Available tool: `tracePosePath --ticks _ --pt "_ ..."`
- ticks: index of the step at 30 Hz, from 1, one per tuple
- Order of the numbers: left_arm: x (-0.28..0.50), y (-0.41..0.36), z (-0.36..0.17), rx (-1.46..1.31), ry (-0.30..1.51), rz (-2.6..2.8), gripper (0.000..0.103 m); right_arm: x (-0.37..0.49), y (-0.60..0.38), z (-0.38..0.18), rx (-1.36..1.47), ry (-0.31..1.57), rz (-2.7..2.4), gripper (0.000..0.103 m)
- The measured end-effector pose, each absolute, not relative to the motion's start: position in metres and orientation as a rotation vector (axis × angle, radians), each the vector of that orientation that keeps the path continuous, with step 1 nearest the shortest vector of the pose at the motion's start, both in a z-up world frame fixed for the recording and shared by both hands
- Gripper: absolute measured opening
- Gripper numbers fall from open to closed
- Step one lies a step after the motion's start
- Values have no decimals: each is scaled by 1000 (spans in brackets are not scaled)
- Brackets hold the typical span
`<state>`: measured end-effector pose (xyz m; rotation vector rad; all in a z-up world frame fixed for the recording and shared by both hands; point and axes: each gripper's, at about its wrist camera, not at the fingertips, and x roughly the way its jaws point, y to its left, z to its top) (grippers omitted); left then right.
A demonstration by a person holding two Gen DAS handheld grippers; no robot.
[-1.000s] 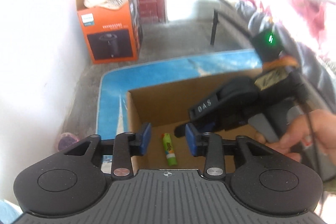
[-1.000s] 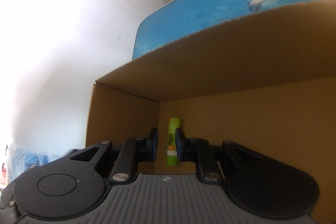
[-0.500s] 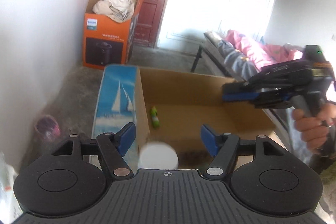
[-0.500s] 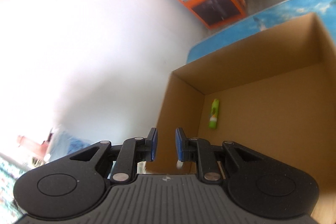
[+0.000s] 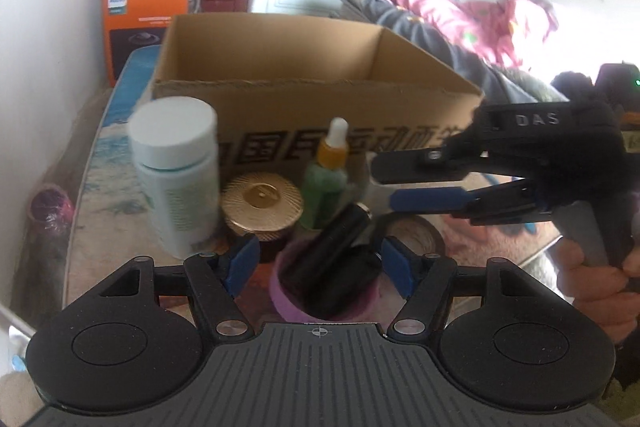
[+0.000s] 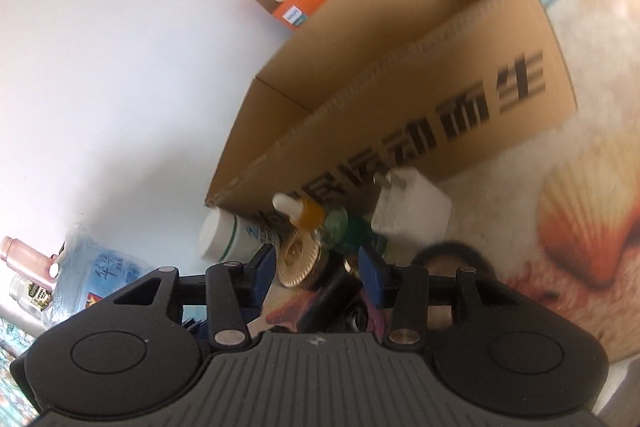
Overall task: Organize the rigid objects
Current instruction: 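Grasp the black tube with gold cap from the pink cup with the right tool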
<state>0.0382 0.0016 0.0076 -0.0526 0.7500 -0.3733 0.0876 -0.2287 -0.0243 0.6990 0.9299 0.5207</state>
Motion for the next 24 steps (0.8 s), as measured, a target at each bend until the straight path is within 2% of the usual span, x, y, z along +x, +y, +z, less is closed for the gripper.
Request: tracePosePath --ticks 4,7,11,16,21,24 --pt "41 -8 -3 -10 750 -372 63 91 -225 -36 689 928 486 48" --pt "42 -13 -10 3 759 -371 54 95 -225 -48 713 931 481 48" --pt "40 -18 -15 41 745 -366 48 97 -224 -58 737 942 483 48" --pt "40 -20 -14 57 737 -373 46 93 -229 -65 762 933 504 40" --pt "40 -23 -13 71 729 -370 46 90 -228 -63 746 913 529 24" --pt "41 -25 -13 78 727 -366 45 89 -221 -58 727 890 549 21"
